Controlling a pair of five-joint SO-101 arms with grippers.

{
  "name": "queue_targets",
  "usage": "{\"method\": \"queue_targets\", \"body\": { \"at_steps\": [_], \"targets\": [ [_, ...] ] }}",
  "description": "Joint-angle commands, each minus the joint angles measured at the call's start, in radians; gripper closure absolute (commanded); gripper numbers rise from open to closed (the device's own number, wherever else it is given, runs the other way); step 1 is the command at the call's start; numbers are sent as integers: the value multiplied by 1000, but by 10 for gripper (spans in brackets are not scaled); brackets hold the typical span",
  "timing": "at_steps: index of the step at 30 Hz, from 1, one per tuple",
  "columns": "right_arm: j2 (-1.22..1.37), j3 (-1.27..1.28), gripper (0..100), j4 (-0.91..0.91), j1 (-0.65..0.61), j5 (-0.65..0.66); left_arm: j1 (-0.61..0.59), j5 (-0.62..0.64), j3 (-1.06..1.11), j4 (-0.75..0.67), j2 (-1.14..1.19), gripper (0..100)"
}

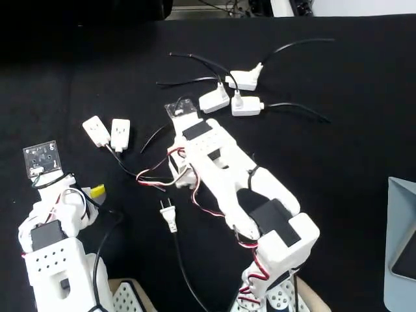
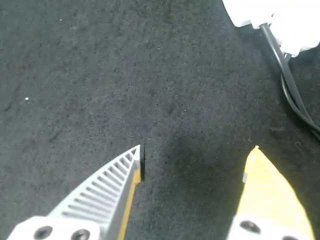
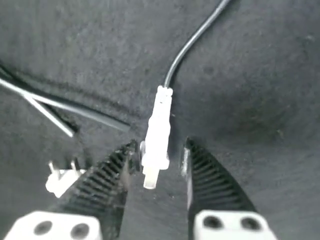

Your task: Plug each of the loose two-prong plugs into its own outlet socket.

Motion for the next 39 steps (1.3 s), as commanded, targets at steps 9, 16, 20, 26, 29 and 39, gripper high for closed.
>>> {"method": "queue_targets", "body": {
  "at_steps": [9, 16, 20, 26, 29, 39],
  "targets": [
    [-8, -73, 865, -9, 14, -138, 1, 3, -35, -21, -11, 676],
    [111, -133, 889, -11, 37, -138, 1, 3, -35, -21, -11, 676],
    [116, -188, 973, 37, 57, -132, 1, 3, -35, -21, -11, 676],
    [122, -220, 985, 103, 60, -84, 1, 3, -35, -21, -11, 676],
    [111, -222, 987, 106, 60, -74, 1, 3, -35, -21, -11, 676],
    [-231, -58, 987, 107, -101, -25, 2, 8, -33, -55, -11, 676]
  ]
}}
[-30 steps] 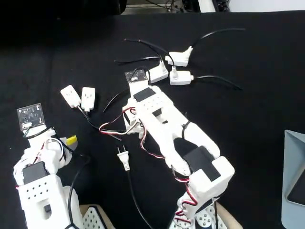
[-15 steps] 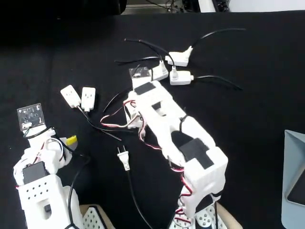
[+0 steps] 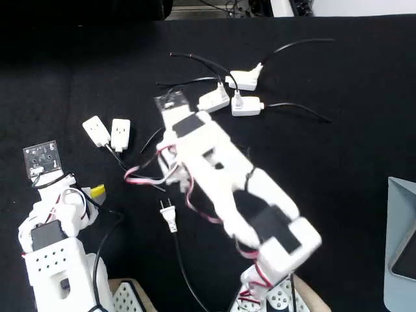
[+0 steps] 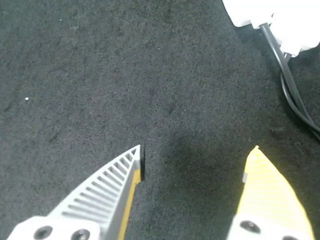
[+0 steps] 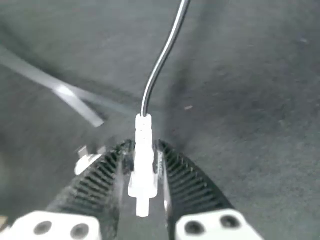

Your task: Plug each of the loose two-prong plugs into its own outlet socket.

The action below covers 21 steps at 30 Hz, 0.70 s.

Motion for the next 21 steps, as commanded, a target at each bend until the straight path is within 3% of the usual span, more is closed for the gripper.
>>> {"method": "queue_targets", "body": {
  "at_steps": [1, 6, 14, 21],
  "targets": [
    [-243, 96, 987, -52, -48, 12, 5, 9, -30, -71, -11, 676],
    [-469, 243, 987, -140, -64, 77, 7, 12, -53, -117, -11, 676],
    [-814, 550, 987, -443, -137, 149, 19, 155, -216, -112, -11, 675],
    [-1046, 783, 987, -641, -216, 173, 231, 222, -275, -118, -11, 676]
  ]
}}
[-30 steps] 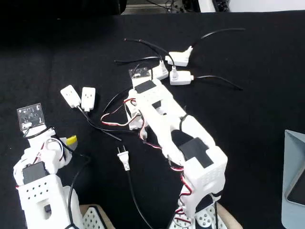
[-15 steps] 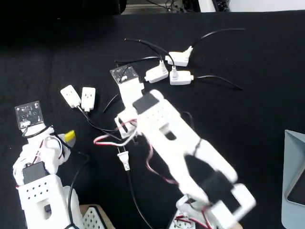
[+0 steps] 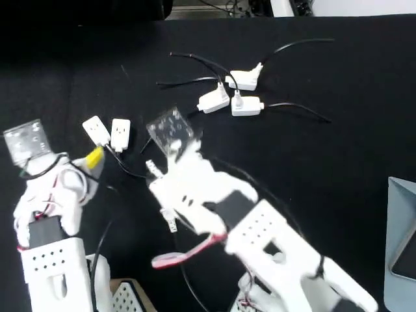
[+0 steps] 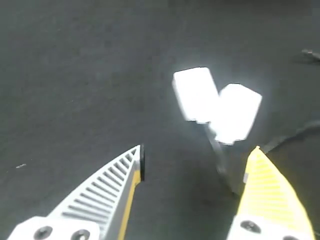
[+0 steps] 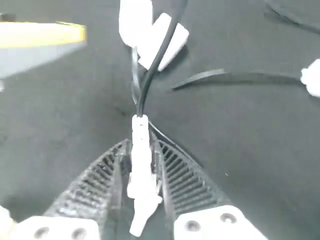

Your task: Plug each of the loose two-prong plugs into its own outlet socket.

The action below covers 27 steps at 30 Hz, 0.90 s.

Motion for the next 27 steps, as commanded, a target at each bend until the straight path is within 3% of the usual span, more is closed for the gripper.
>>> {"method": "queue_targets", "body": {
  "at_steps": [1, 12, 18, 22, 27],
  "targets": [
    [-156, 101, 987, -107, -51, 9, 154, 57, -96, -28, -11, 676],
    [-427, 263, 987, -114, -84, 9, 490, 55, -162, -12, -11, 676],
    [-464, 298, 987, -114, -37, 9, 591, 54, -260, 118, -11, 676],
    [-467, 300, 987, -109, -26, 9, 558, 54, -275, 129, -11, 676],
    [-460, 300, 987, -115, -11, 3, 392, 54, -283, 109, -8, 676]
  ]
}}
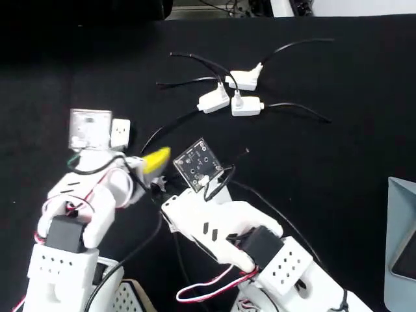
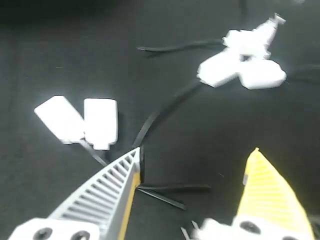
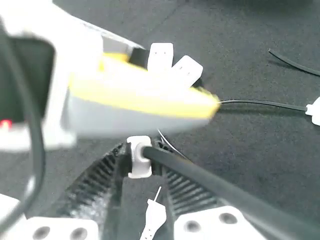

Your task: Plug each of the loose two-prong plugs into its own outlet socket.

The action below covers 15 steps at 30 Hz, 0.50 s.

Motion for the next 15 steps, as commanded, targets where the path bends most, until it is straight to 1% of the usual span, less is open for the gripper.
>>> {"method": "queue_targets", "body": {
  "at_steps": [1, 4, 8, 11, 15],
  "targets": [
    [-10, -7, 987, -26, 40, 0, -148, 2, -79, -17, -3, 676],
    [-10, -7, 987, -28, 89, -3, -231, -20, -91, -11, 8, 676],
    [-10, 21, 987, -81, 140, -3, -291, -77, -116, -8, 84, 676],
    [-10, 67, 987, -152, 157, 3, -328, -106, -154, -8, 203, 676],
    [-8, 82, 986, -170, 157, 2, -332, -164, -219, -6, 407, 676]
  ]
}}
